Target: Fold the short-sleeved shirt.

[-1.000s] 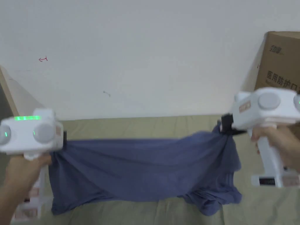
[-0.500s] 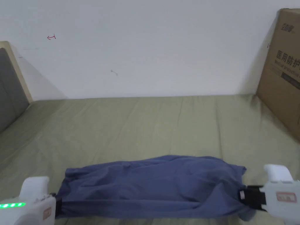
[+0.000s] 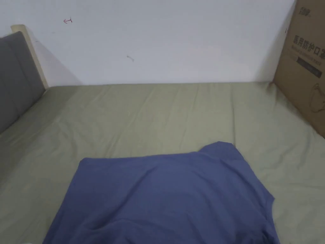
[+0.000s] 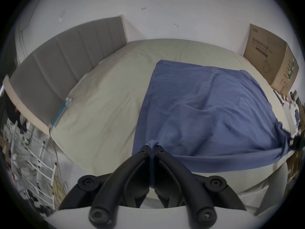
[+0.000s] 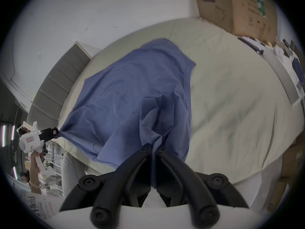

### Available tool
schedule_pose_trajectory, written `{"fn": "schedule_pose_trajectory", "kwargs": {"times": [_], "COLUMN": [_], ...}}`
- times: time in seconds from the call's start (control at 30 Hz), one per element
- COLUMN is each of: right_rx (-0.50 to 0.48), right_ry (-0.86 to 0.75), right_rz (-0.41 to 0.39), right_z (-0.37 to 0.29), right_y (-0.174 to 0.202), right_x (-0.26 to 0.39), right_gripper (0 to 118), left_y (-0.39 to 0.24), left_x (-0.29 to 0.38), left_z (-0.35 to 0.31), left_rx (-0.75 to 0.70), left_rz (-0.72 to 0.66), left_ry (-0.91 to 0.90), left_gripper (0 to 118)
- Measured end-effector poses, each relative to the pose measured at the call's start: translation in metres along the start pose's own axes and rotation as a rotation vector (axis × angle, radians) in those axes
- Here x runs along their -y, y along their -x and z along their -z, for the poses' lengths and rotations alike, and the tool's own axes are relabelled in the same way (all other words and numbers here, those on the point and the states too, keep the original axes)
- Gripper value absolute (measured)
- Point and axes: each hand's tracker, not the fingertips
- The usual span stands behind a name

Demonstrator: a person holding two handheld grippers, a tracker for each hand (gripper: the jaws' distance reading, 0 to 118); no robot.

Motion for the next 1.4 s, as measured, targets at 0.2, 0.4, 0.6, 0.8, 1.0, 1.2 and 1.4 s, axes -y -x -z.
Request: {"fn": "schedule_pose_trajectory", "kwargs": {"times": [0.2,0.4,0.6,0.8,1.0,1.2,1.4], "right_rx": [0.033,0.095,0.063,0.091,0.039,0.122,0.245], "right_ry": [-0.008,-0.067,-0.166,-0.198,-0.220,-0.175,-0.025], "right_rz": [-0.018,-0.097,-0.144,-0.170,-0.142,-0.203,-0.193], "right_z": [0.008,-0.005,-0.014,0.005,0.032,0.107,0.202], "right_y": [0.005,0.017,0.034,0.043,0.022,-0.002,-0.036], "right_x": [0.011,-0.009,-0.032,-0.050,-0.125,-0.247,-0.331], "right_gripper": [16,88,11,0,0,70,71], "left_y": [0.006,0.002,-0.028,-0.057,-0.059,-0.075,-0.089], "left_x": [0.025,0.003,-0.033,-0.051,-0.084,-0.107,-0.117], "left_z": [0.004,-0.022,-0.019,-0.018,0.006,0.026,0.052], "left_rx": [-0.010,0.058,0.115,0.110,0.135,0.136,0.138], "left_rz": [-0.027,-0.044,-0.023,0.040,-0.022,-0.031,-0.008], "left_ry": [0.041,-0.040,-0.147,-0.259,-0.234,-0.215,-0.161], "left_gripper": [39,96,7,0,0,0,0]}}
